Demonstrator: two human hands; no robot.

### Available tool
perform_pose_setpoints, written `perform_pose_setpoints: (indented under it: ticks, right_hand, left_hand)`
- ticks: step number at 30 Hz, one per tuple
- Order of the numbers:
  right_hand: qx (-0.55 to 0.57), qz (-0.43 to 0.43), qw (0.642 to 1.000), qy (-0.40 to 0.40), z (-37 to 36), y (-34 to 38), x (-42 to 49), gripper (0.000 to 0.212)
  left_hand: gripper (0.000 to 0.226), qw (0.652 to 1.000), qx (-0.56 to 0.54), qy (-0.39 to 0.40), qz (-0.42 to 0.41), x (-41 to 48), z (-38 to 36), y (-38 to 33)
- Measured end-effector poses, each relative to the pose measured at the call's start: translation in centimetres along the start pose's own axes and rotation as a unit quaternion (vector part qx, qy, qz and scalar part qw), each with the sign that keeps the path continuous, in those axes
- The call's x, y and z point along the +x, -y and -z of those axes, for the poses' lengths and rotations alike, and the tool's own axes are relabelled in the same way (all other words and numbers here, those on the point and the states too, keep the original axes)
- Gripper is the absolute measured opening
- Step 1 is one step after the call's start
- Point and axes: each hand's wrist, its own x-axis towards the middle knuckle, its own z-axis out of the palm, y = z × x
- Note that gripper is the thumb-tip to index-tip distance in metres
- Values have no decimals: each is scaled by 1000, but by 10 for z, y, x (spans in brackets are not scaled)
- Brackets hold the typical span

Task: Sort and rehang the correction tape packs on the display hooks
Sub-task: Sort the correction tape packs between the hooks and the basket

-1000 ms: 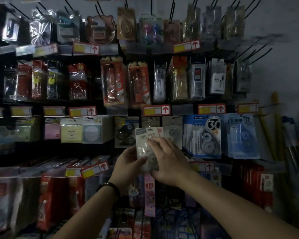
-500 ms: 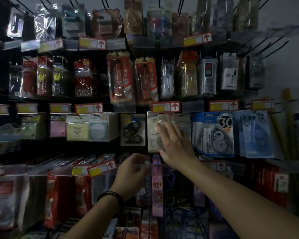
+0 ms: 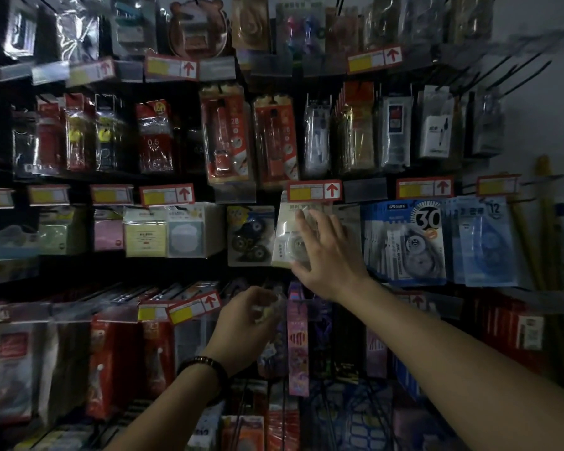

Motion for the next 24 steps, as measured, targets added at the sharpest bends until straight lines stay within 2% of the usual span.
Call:
perform_pose_setpoints:
  ticks: [8, 15, 24]
  right_hand:
    - [-24, 53, 998, 14, 4, -8, -4, 97]
    - [8, 14, 1000, 0, 6, -3, 1, 94]
    - [26, 22, 998, 53, 4, -9, 1, 94]
  left_hand:
    - [22, 1000, 2, 5, 3, -1, 2, 1]
    - [22, 1000, -5, 17, 0, -6, 2, 0]
    - [20, 999, 24, 22, -3, -10, 5, -5]
